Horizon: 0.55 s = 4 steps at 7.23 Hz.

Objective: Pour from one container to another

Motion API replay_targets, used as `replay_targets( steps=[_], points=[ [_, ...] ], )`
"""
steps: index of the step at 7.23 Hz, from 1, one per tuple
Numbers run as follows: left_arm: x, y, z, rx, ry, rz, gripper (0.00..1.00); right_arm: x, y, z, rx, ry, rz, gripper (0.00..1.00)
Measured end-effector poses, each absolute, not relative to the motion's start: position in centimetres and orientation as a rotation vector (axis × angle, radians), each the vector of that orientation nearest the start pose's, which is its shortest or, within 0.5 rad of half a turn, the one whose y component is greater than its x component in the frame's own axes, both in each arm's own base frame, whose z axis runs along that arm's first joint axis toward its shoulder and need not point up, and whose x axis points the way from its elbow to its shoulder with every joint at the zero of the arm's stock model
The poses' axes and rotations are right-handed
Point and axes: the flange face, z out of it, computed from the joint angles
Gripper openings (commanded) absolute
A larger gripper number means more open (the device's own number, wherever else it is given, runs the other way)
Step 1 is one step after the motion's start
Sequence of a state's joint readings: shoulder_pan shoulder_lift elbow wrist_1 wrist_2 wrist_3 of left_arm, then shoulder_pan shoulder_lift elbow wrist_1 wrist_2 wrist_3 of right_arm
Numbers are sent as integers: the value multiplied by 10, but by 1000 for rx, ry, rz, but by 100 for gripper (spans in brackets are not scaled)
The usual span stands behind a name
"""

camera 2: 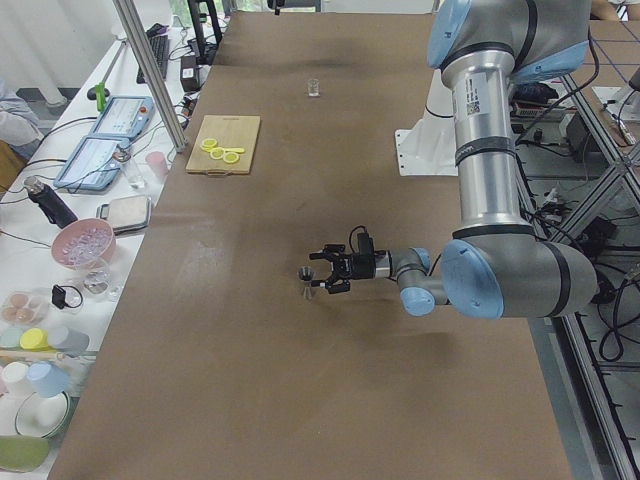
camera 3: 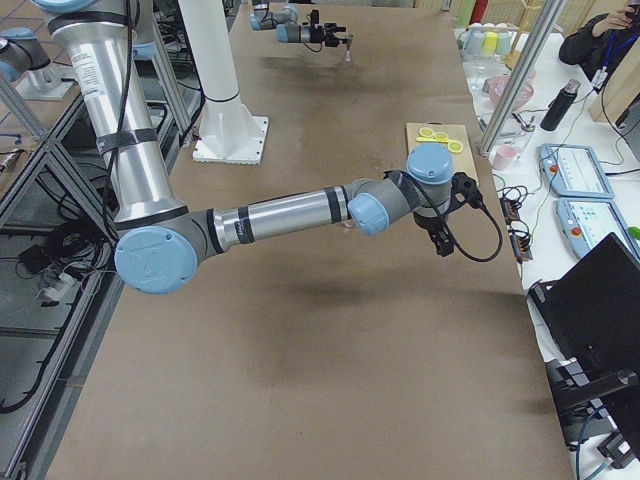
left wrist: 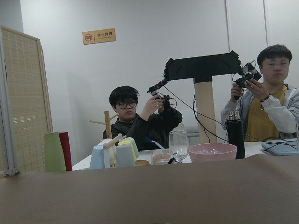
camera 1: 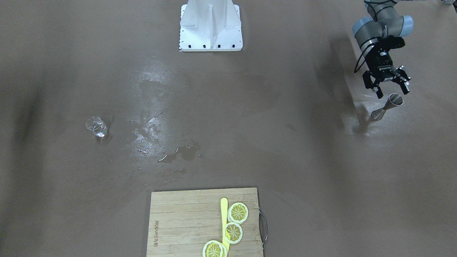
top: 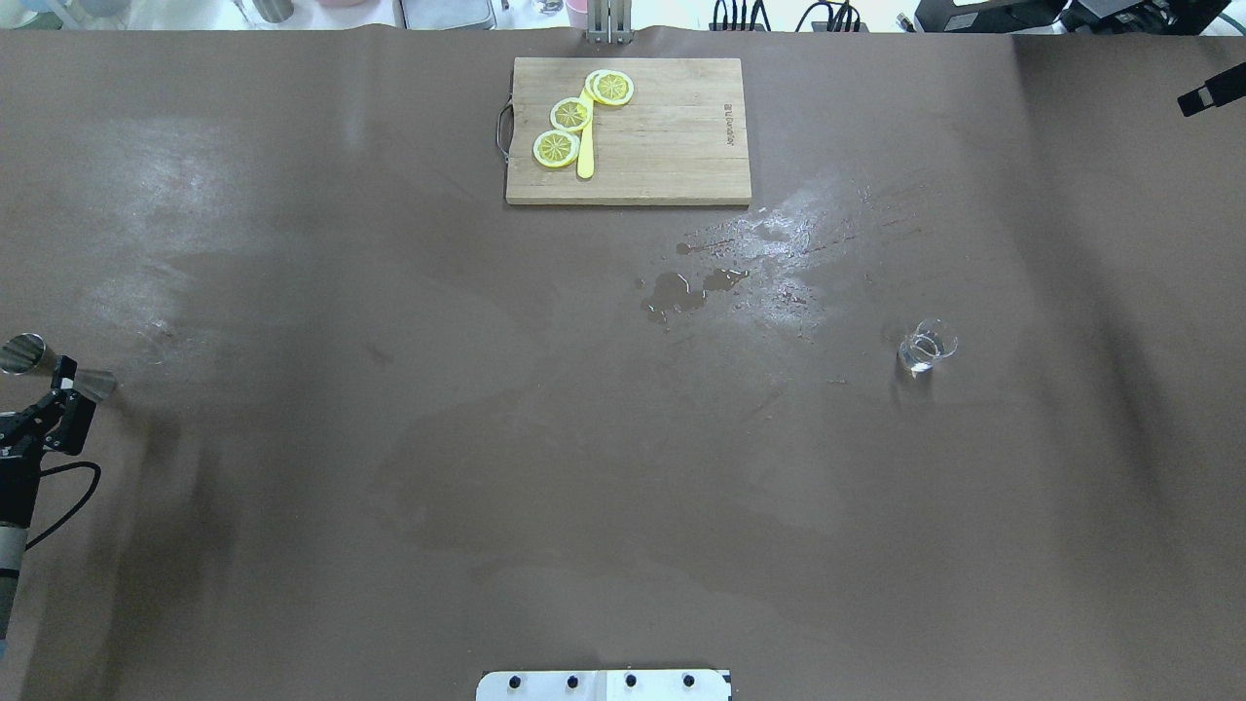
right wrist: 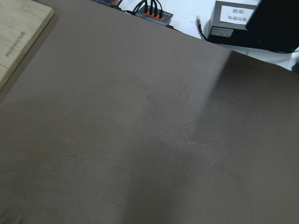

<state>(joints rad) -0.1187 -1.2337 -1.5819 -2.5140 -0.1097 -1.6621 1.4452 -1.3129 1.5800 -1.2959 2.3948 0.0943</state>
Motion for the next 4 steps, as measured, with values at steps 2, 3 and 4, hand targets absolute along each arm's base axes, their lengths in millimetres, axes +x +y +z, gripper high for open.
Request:
replay_targets(
  steps=[2, 3, 4],
  points=[
    [309, -253, 592, 1395, 601, -639, 99, 19, -602, 483, 277, -829, -131, 100],
    [324, -239, 563, 1359, 680, -646, 99, 34, -593, 492, 202, -796, -77, 100],
    [338, -227, 533, 1296, 748, -638, 99, 44, -583, 505, 167, -746, -86, 100]
  ],
)
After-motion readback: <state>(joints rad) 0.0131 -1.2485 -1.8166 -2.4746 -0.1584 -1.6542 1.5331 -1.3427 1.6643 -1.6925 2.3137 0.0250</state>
